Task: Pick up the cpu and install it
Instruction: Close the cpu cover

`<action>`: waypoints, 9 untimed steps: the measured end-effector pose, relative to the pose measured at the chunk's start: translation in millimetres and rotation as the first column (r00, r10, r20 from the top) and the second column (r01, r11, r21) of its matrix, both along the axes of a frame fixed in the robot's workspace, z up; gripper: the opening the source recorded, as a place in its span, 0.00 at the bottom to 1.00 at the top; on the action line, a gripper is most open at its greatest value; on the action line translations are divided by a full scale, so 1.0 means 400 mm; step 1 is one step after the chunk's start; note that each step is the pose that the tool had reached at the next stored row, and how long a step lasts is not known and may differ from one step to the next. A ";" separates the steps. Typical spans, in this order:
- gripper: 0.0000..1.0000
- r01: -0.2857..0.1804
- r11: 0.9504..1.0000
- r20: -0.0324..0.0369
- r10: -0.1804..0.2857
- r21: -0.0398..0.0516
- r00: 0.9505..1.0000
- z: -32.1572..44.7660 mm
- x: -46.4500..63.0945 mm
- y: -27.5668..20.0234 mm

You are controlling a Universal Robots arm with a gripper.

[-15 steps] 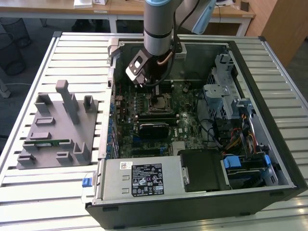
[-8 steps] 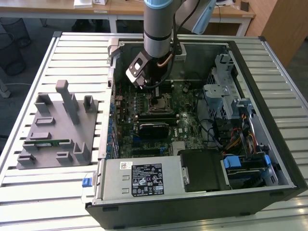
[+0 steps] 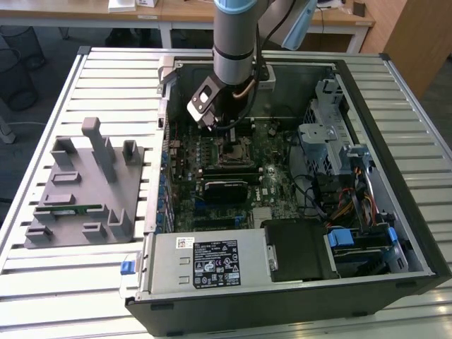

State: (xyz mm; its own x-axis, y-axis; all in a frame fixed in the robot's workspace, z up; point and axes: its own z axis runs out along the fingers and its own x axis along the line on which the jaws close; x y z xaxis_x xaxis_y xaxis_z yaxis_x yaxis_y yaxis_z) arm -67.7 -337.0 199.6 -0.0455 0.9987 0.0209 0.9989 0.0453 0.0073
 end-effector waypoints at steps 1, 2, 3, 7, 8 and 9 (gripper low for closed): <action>0.11 0.000 1.000 0.000 0.000 0.001 1.000 0.000 0.002 0.000; 0.11 0.000 1.000 0.000 0.000 0.001 1.000 0.000 0.003 0.000; 0.11 0.000 1.000 0.000 0.000 0.003 1.000 0.000 0.005 0.000; 0.11 0.000 1.000 0.000 0.000 0.004 1.000 0.007 0.006 0.000; 0.11 0.000 1.000 -0.001 0.000 0.004 1.000 0.010 0.006 0.000; 0.11 0.000 1.000 -0.001 0.000 0.004 1.000 0.014 0.006 0.000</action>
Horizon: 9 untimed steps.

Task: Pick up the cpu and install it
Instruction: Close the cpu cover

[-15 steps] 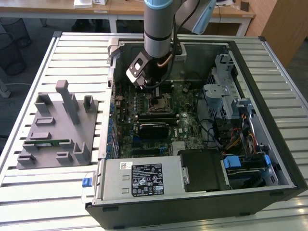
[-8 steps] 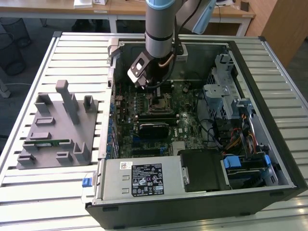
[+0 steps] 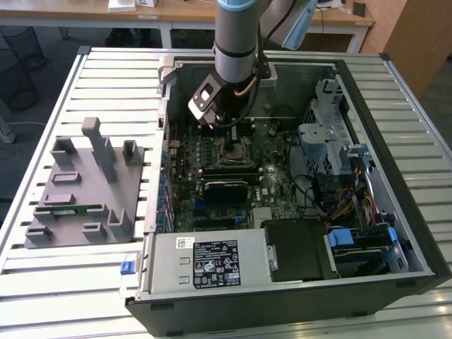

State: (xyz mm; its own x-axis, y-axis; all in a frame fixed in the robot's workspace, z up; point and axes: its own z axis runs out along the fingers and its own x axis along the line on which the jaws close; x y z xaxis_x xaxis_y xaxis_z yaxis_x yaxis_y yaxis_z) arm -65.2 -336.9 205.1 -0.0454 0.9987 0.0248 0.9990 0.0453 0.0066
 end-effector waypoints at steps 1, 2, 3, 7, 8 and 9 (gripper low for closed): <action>0.11 0.000 1.000 0.000 0.000 0.000 1.000 0.003 0.000 0.000; 0.11 0.000 1.000 0.000 0.000 0.000 1.000 0.006 0.000 0.000; 0.11 0.000 1.000 0.000 0.000 0.000 1.000 0.007 0.000 0.000; 0.11 0.000 1.000 0.000 0.000 0.000 1.000 0.007 -0.016 0.000; 0.11 0.000 1.000 0.000 0.000 0.000 1.000 0.007 -0.020 0.000; 0.11 0.000 1.000 0.000 0.000 0.000 1.000 0.006 -0.022 0.000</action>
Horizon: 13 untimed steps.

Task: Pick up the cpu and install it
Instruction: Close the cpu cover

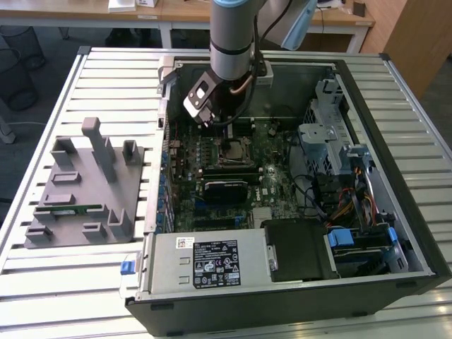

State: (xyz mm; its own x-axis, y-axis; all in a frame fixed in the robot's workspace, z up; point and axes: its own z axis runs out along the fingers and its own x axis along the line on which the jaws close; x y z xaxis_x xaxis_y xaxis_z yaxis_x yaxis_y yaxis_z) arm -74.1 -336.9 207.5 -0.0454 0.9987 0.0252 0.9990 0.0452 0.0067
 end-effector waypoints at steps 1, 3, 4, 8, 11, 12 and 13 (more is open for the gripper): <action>0.11 0.000 1.000 0.000 0.000 0.000 1.000 -0.001 -0.001 0.000; 0.11 0.000 1.000 0.000 0.000 0.001 1.000 -0.006 0.000 0.000; 0.11 0.000 1.000 0.000 0.000 0.001 1.000 -0.008 -0.001 0.001; 0.11 0.000 1.000 0.000 0.000 0.001 1.000 -0.019 -0.001 0.001; 0.11 0.000 1.000 -0.001 0.000 0.001 1.000 -0.021 0.000 0.001; 0.11 0.000 1.000 -0.001 0.000 0.002 1.000 -0.022 0.001 0.001; 0.11 0.000 1.000 -0.001 0.000 0.002 1.000 -0.022 0.002 0.001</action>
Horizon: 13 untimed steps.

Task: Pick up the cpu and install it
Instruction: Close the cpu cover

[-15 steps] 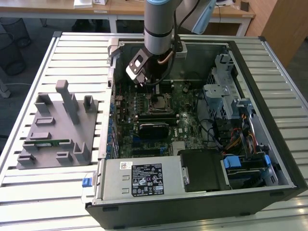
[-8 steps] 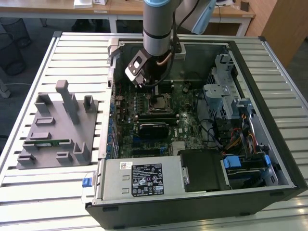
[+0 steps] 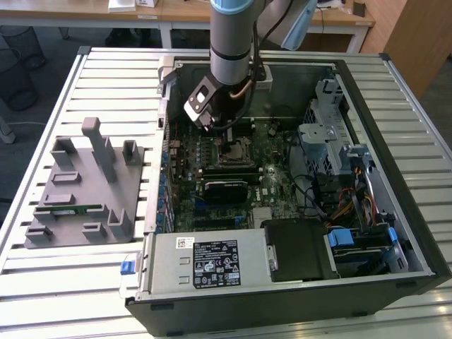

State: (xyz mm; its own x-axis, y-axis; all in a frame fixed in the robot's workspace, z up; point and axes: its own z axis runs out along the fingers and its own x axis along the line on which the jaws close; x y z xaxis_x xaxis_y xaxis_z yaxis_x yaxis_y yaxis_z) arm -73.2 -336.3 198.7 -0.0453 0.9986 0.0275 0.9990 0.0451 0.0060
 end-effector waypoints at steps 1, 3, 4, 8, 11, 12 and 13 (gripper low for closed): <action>0.11 0.000 1.000 0.000 0.000 0.001 1.000 0.000 0.002 0.000; 0.11 0.000 1.000 0.000 0.000 0.004 1.000 -0.001 0.007 0.001; 0.11 0.000 1.000 0.000 0.000 0.004 1.000 -0.001 0.010 0.002; 0.11 0.000 1.000 0.000 0.000 0.010 1.000 -0.001 0.018 0.003; 0.11 0.000 1.000 0.001 0.000 0.014 1.000 0.001 0.020 0.004; 0.11 0.000 1.000 0.002 0.000 0.016 1.000 0.002 0.020 0.004; 0.11 0.000 1.000 0.001 0.000 0.016 1.000 0.006 0.020 0.004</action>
